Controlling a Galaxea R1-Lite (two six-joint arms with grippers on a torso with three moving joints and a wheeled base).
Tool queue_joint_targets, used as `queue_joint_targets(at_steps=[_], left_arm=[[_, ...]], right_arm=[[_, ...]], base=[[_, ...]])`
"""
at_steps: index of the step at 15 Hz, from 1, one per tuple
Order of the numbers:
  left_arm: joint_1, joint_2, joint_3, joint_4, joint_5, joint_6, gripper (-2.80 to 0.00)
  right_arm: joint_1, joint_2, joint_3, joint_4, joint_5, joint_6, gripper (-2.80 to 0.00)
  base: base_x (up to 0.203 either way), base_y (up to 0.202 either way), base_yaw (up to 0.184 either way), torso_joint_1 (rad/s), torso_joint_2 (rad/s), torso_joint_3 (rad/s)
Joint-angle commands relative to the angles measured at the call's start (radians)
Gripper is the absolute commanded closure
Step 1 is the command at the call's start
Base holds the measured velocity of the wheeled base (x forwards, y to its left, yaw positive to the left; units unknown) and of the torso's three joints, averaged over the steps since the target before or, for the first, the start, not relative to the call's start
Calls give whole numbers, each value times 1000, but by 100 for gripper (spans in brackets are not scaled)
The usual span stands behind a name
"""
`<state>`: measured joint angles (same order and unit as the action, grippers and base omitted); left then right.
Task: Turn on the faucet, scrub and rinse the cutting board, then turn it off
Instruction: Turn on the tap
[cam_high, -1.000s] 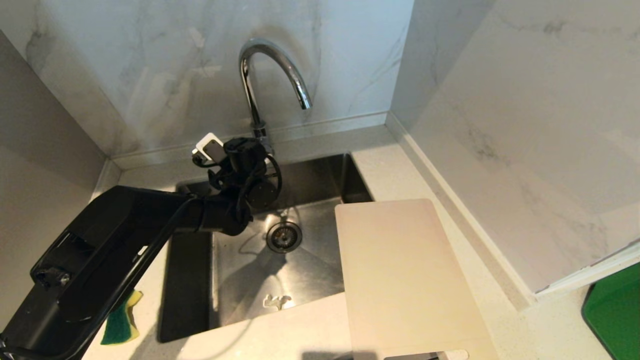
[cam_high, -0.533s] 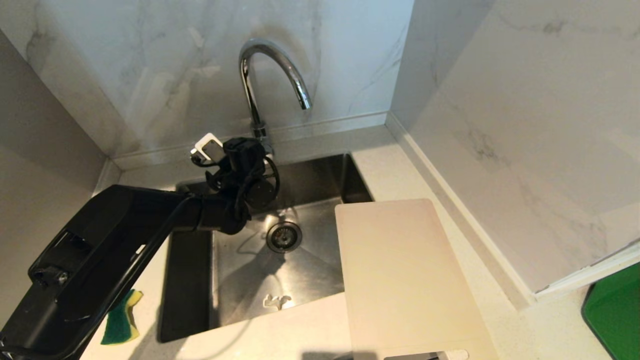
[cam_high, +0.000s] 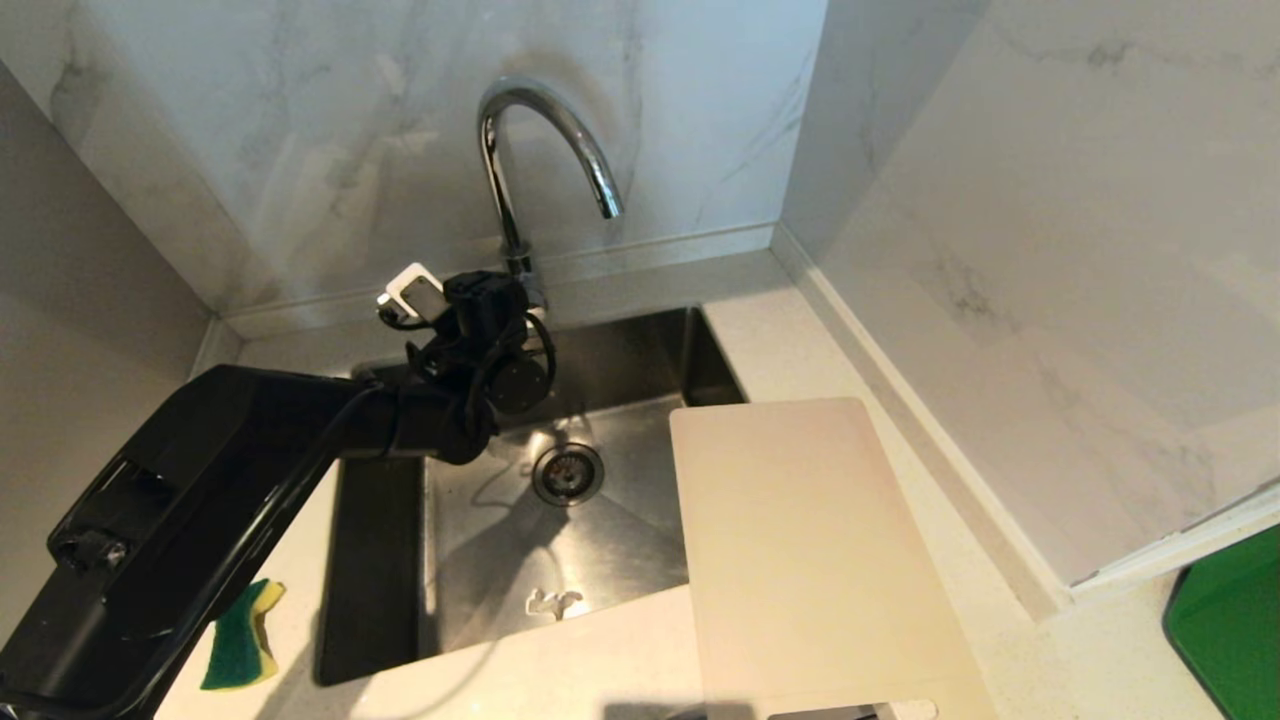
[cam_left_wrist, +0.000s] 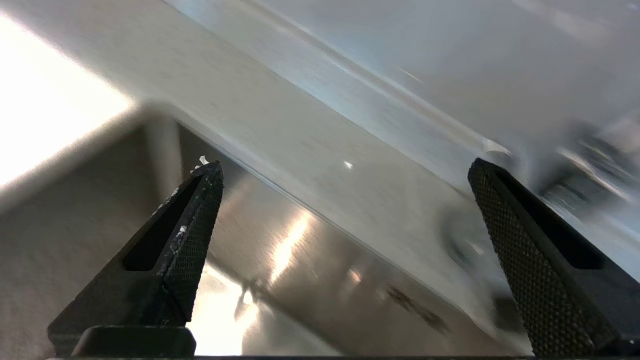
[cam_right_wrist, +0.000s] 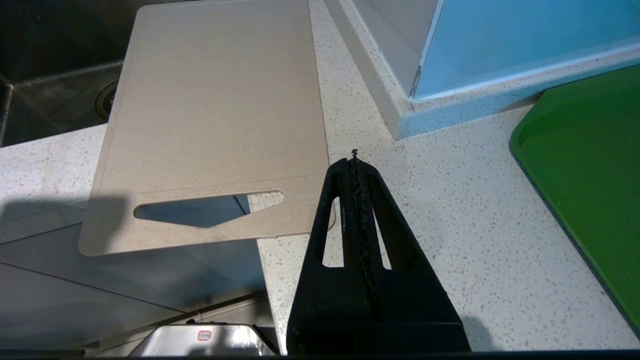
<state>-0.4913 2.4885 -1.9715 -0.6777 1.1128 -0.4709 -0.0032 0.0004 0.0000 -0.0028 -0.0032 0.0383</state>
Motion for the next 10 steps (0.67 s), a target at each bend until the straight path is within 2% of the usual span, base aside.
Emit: queue_joint_targets(at_steps=[1,3,5,10], left_arm=[[-10,-7,-1,-5,6,-3,-280],[-29,-17,-1,-5,4,-6,-280],[-46,-32,-3,-5,4,-47,-280],[-47,-85,-3,57,-5,-54,-280]], right_arm=[[0,1,0,0,0,0,0],[0,1,0,0,0,0,0],[0,1,0,0,0,0,0],[0,0,0,0,0,0,0]], base=[[0,0,0,0,0,0],[0,0,0,0,0,0],[0,0,0,0,0,0],[0,0,0,0,0,0]])
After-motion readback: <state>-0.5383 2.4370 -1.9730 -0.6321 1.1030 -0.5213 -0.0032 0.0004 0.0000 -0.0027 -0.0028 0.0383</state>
